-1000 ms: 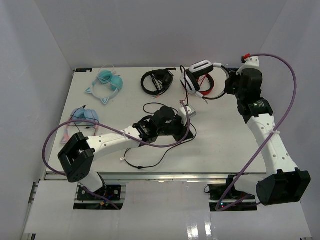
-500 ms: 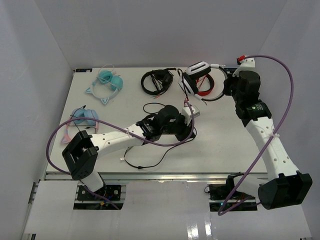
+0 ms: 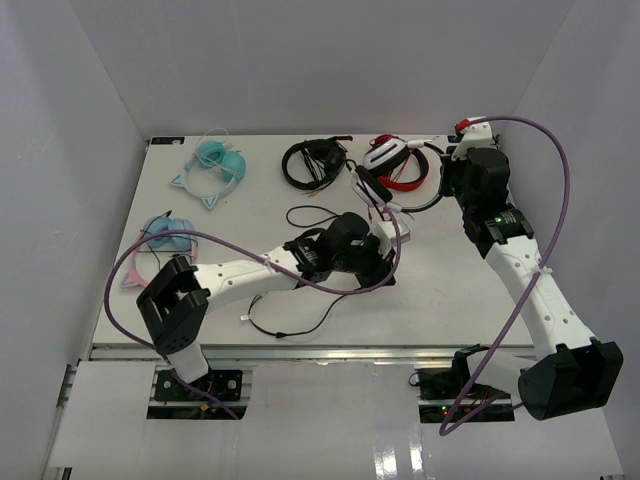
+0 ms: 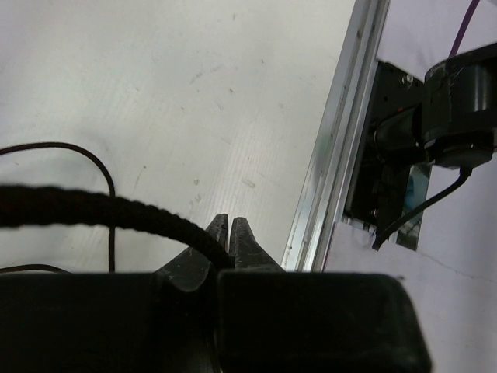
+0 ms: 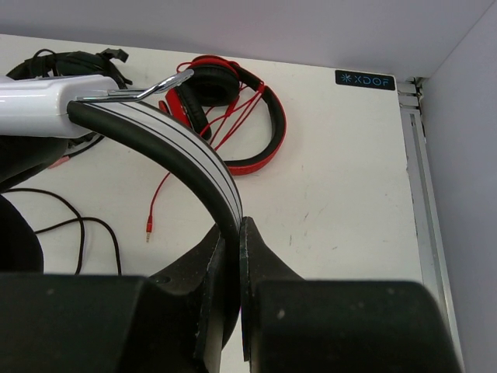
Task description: Wrap the headphones
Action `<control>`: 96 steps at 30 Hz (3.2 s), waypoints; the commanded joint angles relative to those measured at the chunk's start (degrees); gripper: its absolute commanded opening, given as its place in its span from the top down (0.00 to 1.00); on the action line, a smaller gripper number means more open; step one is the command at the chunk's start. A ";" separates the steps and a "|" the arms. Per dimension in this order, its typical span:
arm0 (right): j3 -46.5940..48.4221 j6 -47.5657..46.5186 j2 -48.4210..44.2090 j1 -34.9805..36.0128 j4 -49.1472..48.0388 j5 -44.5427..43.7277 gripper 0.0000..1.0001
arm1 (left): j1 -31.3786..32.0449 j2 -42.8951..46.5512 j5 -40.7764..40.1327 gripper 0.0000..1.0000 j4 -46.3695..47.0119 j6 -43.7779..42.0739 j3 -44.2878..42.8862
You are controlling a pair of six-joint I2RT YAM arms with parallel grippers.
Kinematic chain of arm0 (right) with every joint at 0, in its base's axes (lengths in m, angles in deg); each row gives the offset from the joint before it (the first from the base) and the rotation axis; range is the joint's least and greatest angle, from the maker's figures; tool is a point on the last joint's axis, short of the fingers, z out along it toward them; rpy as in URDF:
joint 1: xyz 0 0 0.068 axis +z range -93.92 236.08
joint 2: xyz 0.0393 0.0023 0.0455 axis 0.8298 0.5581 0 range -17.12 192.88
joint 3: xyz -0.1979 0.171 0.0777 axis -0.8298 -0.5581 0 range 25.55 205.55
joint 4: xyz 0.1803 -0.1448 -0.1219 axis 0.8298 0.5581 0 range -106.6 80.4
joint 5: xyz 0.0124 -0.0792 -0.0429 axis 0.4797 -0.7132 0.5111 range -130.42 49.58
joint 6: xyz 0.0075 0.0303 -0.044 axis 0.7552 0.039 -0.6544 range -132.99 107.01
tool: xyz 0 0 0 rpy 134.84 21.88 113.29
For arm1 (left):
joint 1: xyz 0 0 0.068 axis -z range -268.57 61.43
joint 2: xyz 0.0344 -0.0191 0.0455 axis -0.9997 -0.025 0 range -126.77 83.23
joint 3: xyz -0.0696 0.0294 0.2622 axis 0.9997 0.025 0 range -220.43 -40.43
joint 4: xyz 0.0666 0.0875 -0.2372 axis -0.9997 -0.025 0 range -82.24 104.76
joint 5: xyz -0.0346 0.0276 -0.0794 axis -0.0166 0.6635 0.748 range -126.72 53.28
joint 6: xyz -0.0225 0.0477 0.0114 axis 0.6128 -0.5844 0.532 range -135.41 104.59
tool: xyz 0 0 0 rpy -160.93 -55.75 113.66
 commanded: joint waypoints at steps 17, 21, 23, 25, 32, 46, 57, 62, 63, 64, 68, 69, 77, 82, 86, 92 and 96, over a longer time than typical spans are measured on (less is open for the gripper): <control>10.55 22.50 -1.49 -18.36 -2.70 39.48 0.92 | 0.27 -3.32 -1.07 0.99 -1.73 -5.28 5.60; 9.44 20.93 -1.31 -19.68 -4.21 50.83 0.92 | 0.12 3.58 -7.60 0.78 4.80 -6.62 12.94; 8.61 21.08 -1.53 -19.65 -5.12 55.23 0.92 | 0.08 6.28 -10.40 0.63 9.42 -7.13 15.76; 7.55 21.54 -1.92 -19.69 -5.29 57.48 0.92 | 0.03 8.23 -11.63 0.48 12.48 -7.38 17.85; 5.69 23.03 -3.49 -19.69 -4.85 57.94 0.92 | -0.05 9.29 -13.48 0.25 14.95 -7.65 19.78; 12.37 24.41 -0.04 -20.65 1.75 51.36 0.92 | 0.11 22.72 -6.57 0.02 24.26 -14.68 32.79; 11.23 24.75 2.85 -20.66 2.97 46.11 0.92 | 1.55 18.02 4.43 0.02 5.36 -21.30 24.41; 11.07 25.15 2.83 -20.66 3.20 45.16 0.92 | 2.00 11.76 7.76 0.02 0.50 -23.20 19.07; 11.02 25.01 2.83 -20.66 3.37 44.83 0.92 | 2.12 11.29 7.80 0.02 0.50 -23.32 18.45; 10.97 24.80 2.83 -20.66 3.58 44.40 0.92 | 2.23 10.97 7.70 0.02 0.55 -23.38 17.86; 10.67 23.86 2.39 -20.77 3.68 43.46 0.92 | 2.35 15.81 5.10 0.02 4.69 -21.61 19.76; 10.63 23.71 2.39 -20.85 3.68 43.57 0.92 | 2.41 17.87 3.84 0.02 6.79 -20.82 21.65; 10.37 21.38 2.07 -21.14 1.19 51.65 0.92 | 2.22 46.16 -11.51 0.02 20.76 -15.04 44.30; 9.81 22.09 1.38 -21.18 -0.91 55.60 0.92 | 0.96 45.42 -18.63 0.02 26.41 -6.41 49.56; 10.75 21.49 0.83 -21.18 0.45 55.73 0.92 | -2.85 37.87 -21.31 0.02 29.74 13.77 47.26; 9.67 20.45 0.26 -21.15 0.67 56.99 0.92 | -3.30 28.99 -13.45 0.06 35.03 18.72 38.58; 9.51 19.79 -0.02 -21.13 -1.00 62.31 0.92 | -1.76 25.14 -7.88 0.03 33.13 -13.61 36.31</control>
